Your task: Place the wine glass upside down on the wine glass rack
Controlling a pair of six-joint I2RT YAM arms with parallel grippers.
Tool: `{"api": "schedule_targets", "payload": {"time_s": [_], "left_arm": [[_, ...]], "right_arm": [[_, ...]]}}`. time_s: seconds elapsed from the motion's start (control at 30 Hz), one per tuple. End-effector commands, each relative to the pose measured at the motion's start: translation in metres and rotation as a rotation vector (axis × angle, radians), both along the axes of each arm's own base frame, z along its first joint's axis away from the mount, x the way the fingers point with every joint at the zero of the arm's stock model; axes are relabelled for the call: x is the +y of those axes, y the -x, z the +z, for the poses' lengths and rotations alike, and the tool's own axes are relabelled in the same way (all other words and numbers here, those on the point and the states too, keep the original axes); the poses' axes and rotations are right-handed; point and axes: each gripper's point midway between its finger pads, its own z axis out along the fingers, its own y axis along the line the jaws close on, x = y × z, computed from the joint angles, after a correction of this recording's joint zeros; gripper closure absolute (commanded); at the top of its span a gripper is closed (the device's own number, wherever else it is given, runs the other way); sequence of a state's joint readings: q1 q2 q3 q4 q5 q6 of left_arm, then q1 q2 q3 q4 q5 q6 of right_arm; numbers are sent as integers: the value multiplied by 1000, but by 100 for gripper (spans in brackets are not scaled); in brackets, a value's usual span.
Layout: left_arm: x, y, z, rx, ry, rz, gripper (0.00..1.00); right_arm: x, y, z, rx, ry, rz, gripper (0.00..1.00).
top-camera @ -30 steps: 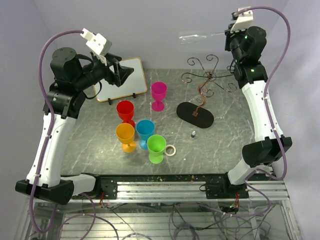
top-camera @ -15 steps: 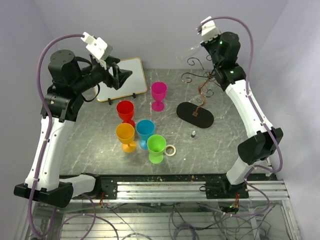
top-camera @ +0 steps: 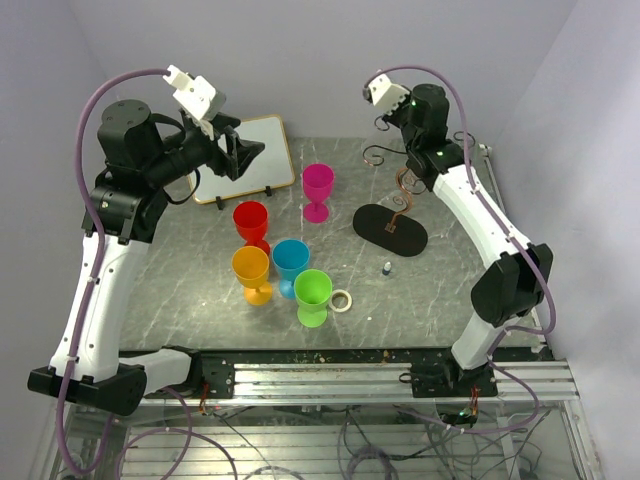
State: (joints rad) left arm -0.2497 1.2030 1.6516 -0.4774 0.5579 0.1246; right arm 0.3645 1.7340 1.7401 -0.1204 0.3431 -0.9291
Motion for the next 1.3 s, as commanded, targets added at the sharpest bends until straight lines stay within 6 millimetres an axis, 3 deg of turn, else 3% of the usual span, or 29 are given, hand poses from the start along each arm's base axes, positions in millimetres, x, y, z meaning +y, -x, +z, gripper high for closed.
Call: {"api": "schedule_targets", "payload": {"time_s": [0.0, 0.47, 1.0, 1.27], "left_arm": [[-4, 3, -1, -7, -4, -26, 25], [-4, 3, -4, -5, -7, -29, 24], [-4, 2, -8, -8, -25, -30, 24], [-5, 0, -10, 1, -22, -35, 24]], "right_arm": [[-2, 13, 16, -34, 30, 2, 100], [-12, 30, 6, -1, 49, -24, 100], [6, 32, 7, 29, -20, 63, 100], [2, 36, 6, 35, -11, 47, 100]]}}
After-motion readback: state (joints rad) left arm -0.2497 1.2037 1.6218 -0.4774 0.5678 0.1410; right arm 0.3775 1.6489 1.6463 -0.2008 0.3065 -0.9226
